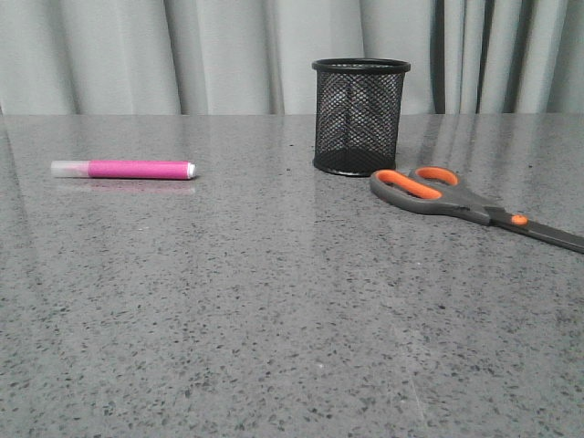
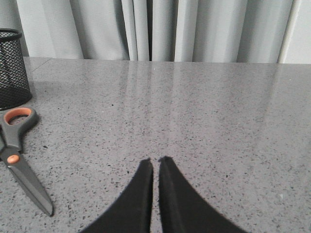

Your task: Put pen and scissors into bin

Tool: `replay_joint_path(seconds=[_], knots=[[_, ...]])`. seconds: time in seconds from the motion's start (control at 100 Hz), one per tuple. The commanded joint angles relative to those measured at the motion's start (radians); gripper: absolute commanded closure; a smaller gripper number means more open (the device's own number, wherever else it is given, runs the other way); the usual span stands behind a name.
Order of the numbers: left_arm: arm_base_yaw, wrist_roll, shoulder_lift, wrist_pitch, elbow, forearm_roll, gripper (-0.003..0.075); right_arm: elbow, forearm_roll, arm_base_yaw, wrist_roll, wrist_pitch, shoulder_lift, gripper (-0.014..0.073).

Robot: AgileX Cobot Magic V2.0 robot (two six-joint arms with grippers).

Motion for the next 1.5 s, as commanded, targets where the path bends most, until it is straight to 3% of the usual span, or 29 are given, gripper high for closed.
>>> replay_joint_path(seconds=[0.0,1.02,1.15,1.29,1.49], knots=[[-0.005,-0.009,-0.033,-0.075,0.043,-0.007,0.0739,0.013,-0.013,-0.005,0.000,-0.075,-0.018,0.0592],[-0.005,-0.009,-0.033,-0.079,0.043,-0.007,0.0739,0.013,-0.013,-0.005,0.000,-0.134,-0.018,0.0592],[-0.005,-0.009,-0.033,-0.094,0.043,-0.017,0.0739,0.013,0.057,-0.005,0.000,-0.163,-0.018,0.0592],[-0.005,-0.009,-0.033,-0.094,0.043,-0.149,0.0739,0.013,0.184,-0.005,0.000,-0.167,-0.018,0.0592],[-0.005,-0.009,-0.033,-0.105,0.043,-0.510,0.0739,0.013,0.384,-0.005,0.000,-0.189,-0.018,0.0592]])
